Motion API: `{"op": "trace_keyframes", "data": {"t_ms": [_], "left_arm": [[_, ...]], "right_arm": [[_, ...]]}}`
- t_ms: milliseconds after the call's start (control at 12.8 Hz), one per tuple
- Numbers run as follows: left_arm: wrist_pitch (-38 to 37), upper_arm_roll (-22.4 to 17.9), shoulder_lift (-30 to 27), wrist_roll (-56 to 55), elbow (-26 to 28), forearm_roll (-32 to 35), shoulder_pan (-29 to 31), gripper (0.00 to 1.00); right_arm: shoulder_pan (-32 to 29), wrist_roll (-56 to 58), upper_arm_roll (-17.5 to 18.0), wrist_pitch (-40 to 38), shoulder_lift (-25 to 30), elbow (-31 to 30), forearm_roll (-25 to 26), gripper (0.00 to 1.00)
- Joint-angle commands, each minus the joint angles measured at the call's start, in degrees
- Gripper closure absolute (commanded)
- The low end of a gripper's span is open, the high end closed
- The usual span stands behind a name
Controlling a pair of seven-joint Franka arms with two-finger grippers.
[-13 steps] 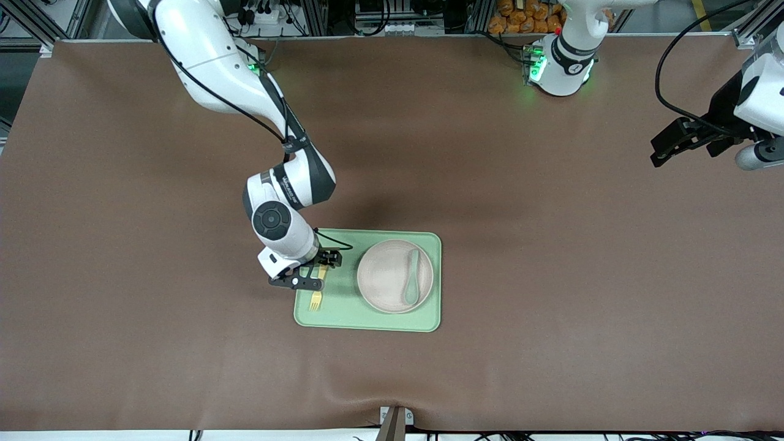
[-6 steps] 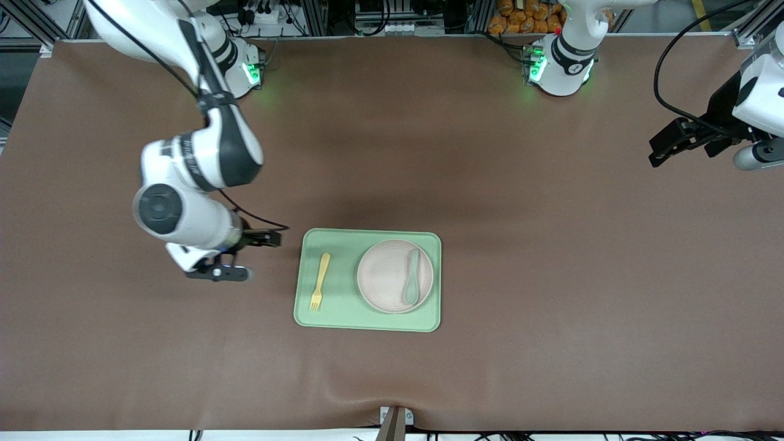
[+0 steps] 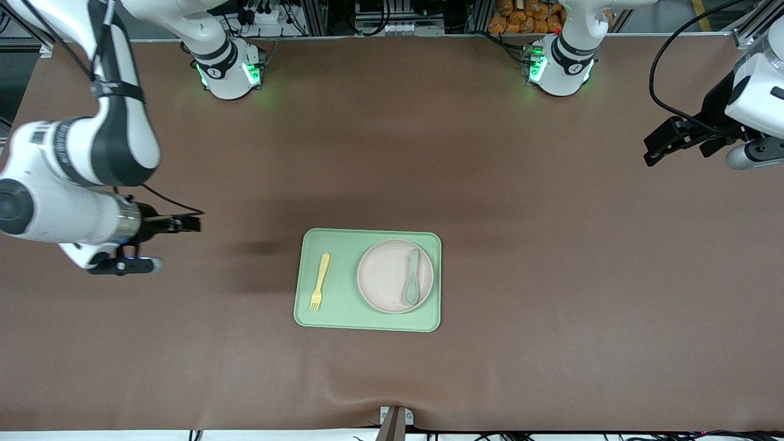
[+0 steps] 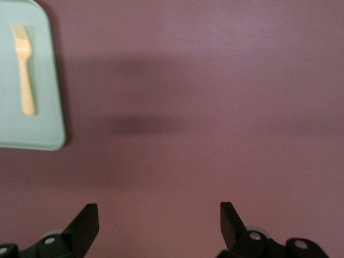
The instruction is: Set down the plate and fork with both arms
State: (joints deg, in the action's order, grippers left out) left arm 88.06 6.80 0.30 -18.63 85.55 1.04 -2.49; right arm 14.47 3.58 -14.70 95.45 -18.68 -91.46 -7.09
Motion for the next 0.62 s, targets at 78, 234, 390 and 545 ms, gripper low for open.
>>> {"op": "trace_keyframes", "data": {"t_ms": [78, 234, 390, 545], "left_arm": [[0.10, 0.23, -0.30, 0.70, -0.21, -0.95, 0.20, 0.00], [-0.16, 0.14, -0.39, 1.05, -0.21, -0.95, 0.38, 0.00], [-0.52, 0.14, -0.56, 2.45, -0.21, -0.95, 0.82, 0.00], [-1.30, 0.05, -0.74, 3.51, -0.21, -0.95, 0.99, 0.00]], "right_arm": [[-5.85, 6.43, 0.64, -3.94, 7.41, -2.40, 4.26, 0.00], [-6.04, 6.35, 0.64, -7.19, 12.06, -2.40, 7.43, 0.00], [-6.56, 6.17, 0.64, -10.10, 16.29, -2.32, 8.32, 0.00], [-6.74, 5.13, 0.73, -13.43, 19.89, -2.14, 8.32, 0.00]]}}
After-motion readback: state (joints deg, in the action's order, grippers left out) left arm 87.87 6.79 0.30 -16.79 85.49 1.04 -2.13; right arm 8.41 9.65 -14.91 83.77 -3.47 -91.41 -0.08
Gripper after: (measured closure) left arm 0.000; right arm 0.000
